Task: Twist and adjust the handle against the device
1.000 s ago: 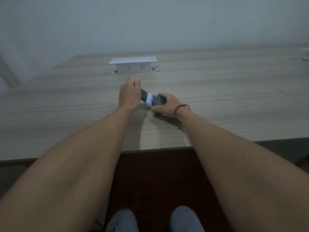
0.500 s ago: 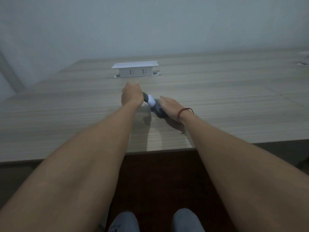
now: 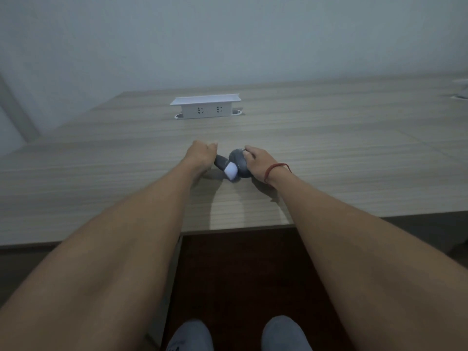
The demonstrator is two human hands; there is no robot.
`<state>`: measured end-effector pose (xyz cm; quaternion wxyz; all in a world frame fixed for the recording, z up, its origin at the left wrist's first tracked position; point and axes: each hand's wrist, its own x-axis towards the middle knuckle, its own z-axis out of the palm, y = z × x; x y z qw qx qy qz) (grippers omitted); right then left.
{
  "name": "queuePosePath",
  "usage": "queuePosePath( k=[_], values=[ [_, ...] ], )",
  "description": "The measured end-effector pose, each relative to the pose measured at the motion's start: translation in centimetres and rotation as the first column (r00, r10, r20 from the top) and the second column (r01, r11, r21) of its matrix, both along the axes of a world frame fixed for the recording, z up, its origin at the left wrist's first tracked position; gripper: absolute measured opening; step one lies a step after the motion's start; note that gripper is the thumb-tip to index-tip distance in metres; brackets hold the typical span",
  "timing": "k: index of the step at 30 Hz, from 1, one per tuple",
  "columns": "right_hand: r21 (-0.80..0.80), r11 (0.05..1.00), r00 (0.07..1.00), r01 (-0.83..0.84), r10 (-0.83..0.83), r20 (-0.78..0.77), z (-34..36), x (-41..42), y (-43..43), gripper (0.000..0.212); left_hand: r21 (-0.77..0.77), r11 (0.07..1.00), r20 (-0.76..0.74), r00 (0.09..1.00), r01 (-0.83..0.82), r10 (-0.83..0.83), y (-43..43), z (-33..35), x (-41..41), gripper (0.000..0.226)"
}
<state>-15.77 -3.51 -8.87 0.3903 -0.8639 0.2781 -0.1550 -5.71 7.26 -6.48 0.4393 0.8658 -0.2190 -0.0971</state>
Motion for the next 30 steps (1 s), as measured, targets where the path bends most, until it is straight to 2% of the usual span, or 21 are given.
queuePosePath(
  k=[2, 3, 8, 12, 15, 18, 21, 23, 25, 27, 29, 30],
  values=[
    [0.005, 1.000, 1.000, 0.000, 0.000, -0.003, 0.0, 0.0, 0.2, 0.042, -0.037, 0.987, 0.035, 0.987, -0.154, 0.155, -0.5, 0.3, -0.3, 0.049],
    [0.008, 1.000, 1.000, 0.002, -0.002, -0.001, 0.0, 0.0, 0.3, 0.042, -0.055, 0.982, 0.037, 0.982, -0.181, 0.183, -0.6, 0.5, -0.5, 0.048],
    [-0.008, 1.000, 1.000, 0.027, -0.026, 0.006, 0.2, 0.0, 0.0, 0.046, 0.050, 0.995, -0.053, 0.995, 0.090, -0.087, -0.3, 0.8, -0.5, 0.038],
    [-0.010, 0.999, 0.999, 0.042, -0.041, 0.019, 0.1, 0.2, 0.3, 0.039, -0.047, 0.998, 0.049, 0.998, -0.029, 0.031, -0.3, 0.2, -0.1, 0.048],
    [-0.017, 0.998, 0.998, 0.056, -0.056, 0.014, 0.1, 0.0, 0.5, 0.043, -0.022, 0.999, -0.009, 0.999, 0.041, -0.042, -0.3, -0.2, -0.5, 0.050],
    [-0.030, 0.998, 0.998, 0.056, -0.055, 0.017, 0.2, 0.0, 0.6, 0.044, -0.046, 0.999, 0.016, 1.000, -0.016, 0.017, -0.2, -0.3, 0.0, 0.052],
    [-0.015, 0.997, 0.997, 0.071, -0.071, 0.031, 0.3, -0.1, 0.7, 0.041, -0.023, 1.000, -0.004, 1.000, 0.021, -0.021, -0.2, -0.1, -0.4, 0.041],
    [0.005, 0.997, 0.997, 0.074, -0.074, 0.029, 0.3, -0.3, 0.9, 0.041, -0.007, 0.998, 0.051, 0.997, -0.057, 0.057, -0.3, -0.3, -0.2, 0.050],
    [0.035, 0.996, 0.996, 0.078, -0.080, 0.036, 0.2, -0.4, 1.2, 0.051, -0.050, 0.986, 0.094, 0.983, -0.156, 0.160, -0.1, -0.3, -0.1, 0.054],
    [0.036, 0.995, 0.994, 0.097, -0.099, 0.042, 0.0, -0.8, 1.5, 0.075, -0.096, 0.976, 0.119, 0.971, -0.196, 0.207, 0.0, -0.6, 0.2, 0.054],
    [-0.049, 0.993, 0.994, 0.110, -0.109, 0.028, -0.1, -1.3, 1.6, 0.091, -0.120, 0.972, 0.134, 0.967, -0.201, 0.217, 0.1, -1.0, 0.5, 0.054],
    [-0.081, 0.990, 0.994, 0.112, -0.110, 0.029, -0.2, -1.4, 1.5, 0.092, -0.132, 0.971, 0.141, 0.966, -0.201, 0.219, 0.2, -1.1, 0.5, 0.054]
  ],
)
